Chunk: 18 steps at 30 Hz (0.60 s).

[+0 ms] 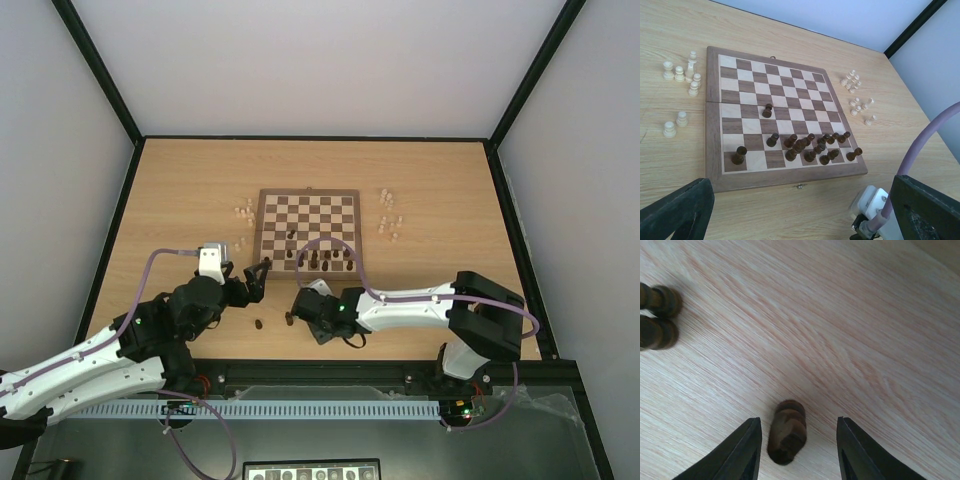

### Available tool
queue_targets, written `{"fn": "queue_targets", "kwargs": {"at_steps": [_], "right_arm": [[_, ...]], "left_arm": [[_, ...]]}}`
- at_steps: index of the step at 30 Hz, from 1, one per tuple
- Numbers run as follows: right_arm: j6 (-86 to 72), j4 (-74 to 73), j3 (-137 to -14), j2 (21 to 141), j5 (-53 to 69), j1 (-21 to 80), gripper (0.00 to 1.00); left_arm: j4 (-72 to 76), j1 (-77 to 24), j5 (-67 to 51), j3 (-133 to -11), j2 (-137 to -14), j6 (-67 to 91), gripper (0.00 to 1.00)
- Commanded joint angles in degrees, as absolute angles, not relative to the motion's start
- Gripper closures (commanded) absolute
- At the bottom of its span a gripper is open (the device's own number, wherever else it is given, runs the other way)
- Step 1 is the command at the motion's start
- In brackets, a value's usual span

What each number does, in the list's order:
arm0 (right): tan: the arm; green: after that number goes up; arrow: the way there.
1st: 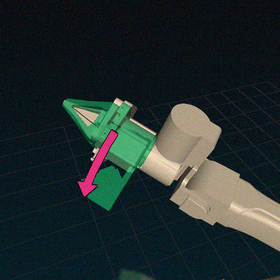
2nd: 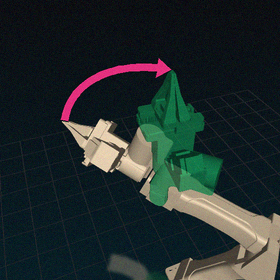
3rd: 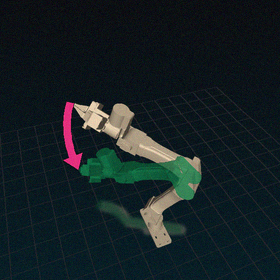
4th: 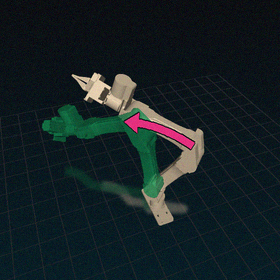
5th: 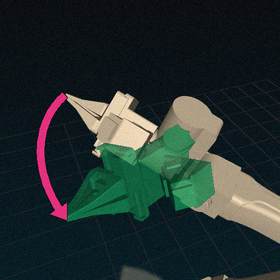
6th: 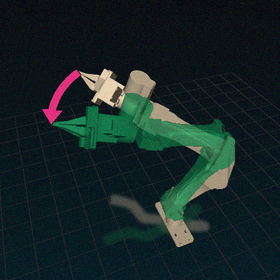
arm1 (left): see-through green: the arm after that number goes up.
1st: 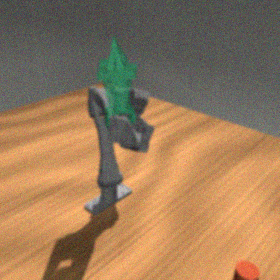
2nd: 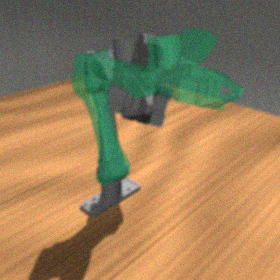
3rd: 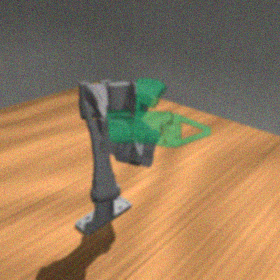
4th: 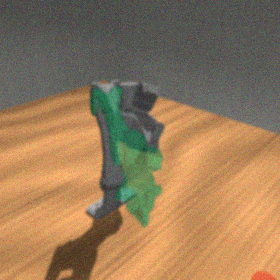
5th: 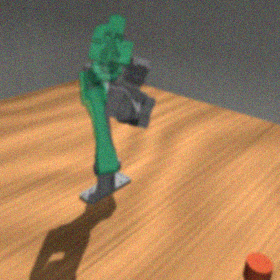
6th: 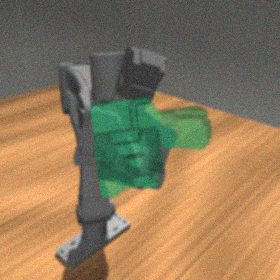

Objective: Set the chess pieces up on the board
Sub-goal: Pick up the chess piece at the center of the board.

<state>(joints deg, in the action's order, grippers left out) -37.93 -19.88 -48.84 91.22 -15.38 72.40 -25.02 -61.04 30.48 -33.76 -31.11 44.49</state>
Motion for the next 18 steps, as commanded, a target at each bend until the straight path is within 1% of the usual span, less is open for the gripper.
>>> {"fn": "queue_targets", "kwargs": {"at_steps": [1,4,9,18], "right_arm": [[-37.8,-21.2,-51.9,91.6,-17.1,72.8,0.56],[-37.6,-21.5,-52.9,90.7,-17.7,72.8,0.57],[-37.1,-22.4,-54.4,91.6,-17.6,72.8,0.64],[-38.4,-23.5,-53.1,92.9,-17.9,72.8,0.65]], "left_arm": [[-24.4,-60.6,31.0,-33.8,-31.0,44.0,0.01],[-24.2,-60.6,31.0,-33.5,-31.0,44.0,0.01],[-23.9,-60.5,30.6,-33.2,-30.9,44.0,0.01],[-23.9,-60.5,30.5,-32.6,-30.4,44.2,0.0]]}}
